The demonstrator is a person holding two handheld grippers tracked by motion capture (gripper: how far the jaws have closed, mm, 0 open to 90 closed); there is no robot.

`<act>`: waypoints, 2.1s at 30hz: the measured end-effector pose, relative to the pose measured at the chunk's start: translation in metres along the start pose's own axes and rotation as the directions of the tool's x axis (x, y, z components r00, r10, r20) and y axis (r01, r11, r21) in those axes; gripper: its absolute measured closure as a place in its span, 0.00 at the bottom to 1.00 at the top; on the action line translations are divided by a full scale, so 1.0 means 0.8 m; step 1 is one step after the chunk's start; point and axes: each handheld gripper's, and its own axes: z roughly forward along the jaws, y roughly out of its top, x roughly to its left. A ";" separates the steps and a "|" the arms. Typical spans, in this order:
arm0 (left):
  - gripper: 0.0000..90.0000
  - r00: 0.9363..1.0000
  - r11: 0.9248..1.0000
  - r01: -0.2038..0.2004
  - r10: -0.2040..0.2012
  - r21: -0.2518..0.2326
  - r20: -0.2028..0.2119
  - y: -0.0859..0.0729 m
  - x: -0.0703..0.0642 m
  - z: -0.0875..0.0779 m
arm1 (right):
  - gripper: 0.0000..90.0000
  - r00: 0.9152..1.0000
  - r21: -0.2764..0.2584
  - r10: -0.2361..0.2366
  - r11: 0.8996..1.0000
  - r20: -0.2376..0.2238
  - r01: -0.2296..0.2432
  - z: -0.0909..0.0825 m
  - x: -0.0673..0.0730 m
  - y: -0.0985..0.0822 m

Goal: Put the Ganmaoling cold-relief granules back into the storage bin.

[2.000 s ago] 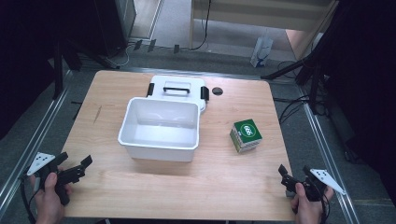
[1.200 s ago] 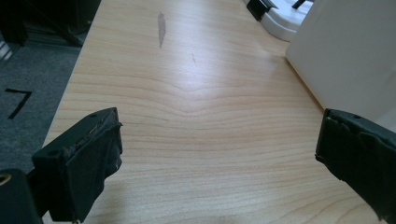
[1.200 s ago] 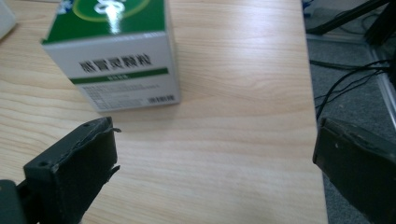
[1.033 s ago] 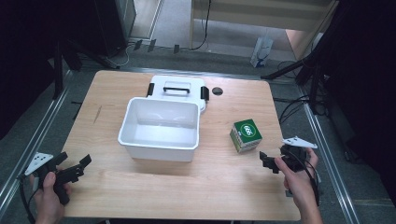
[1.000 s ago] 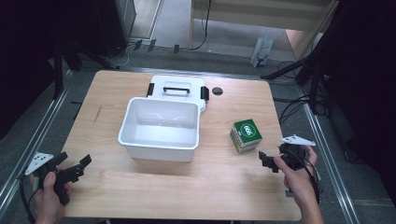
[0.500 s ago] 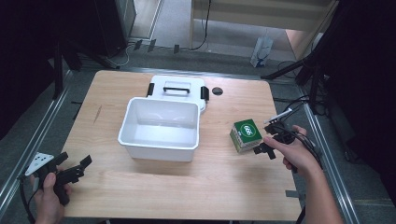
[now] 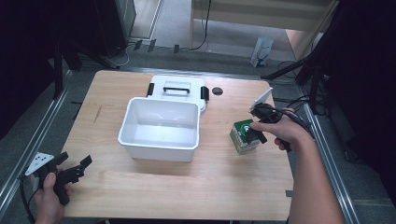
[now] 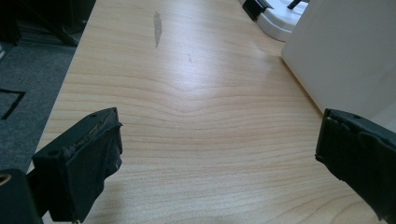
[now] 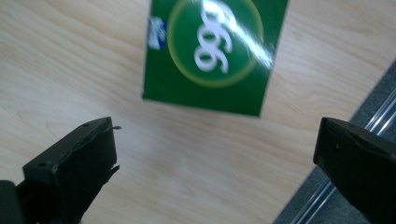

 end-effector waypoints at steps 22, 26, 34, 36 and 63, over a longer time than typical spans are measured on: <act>0.01 1.000 1.000 0.001 -0.001 0.005 0.002 0.000 0.000 0.001 | 0.13 0.993 -0.017 0.094 0.995 0.065 -0.093 0.072 0.010 0.056; 0.01 1.000 1.000 0.000 0.000 0.005 0.003 0.000 0.000 0.001 | 0.14 0.992 -0.018 0.108 0.994 0.068 -0.107 0.084 0.009 0.056; 0.01 1.000 1.000 0.000 0.000 0.007 -0.001 0.001 0.000 0.001 | 0.18 0.990 -0.043 0.140 0.989 0.014 -0.139 0.069 0.005 0.057; 0.01 1.000 1.000 0.000 0.000 0.008 -0.002 0.001 0.000 0.001 | 0.18 0.990 -0.065 0.141 0.988 0.005 -0.141 0.061 0.006 0.058; 0.01 1.000 1.000 0.000 0.000 0.010 0.006 0.001 0.000 0.002 | 0.18 1.000 -0.148 0.009 0.989 -0.006 -0.010 -0.062 0.068 0.101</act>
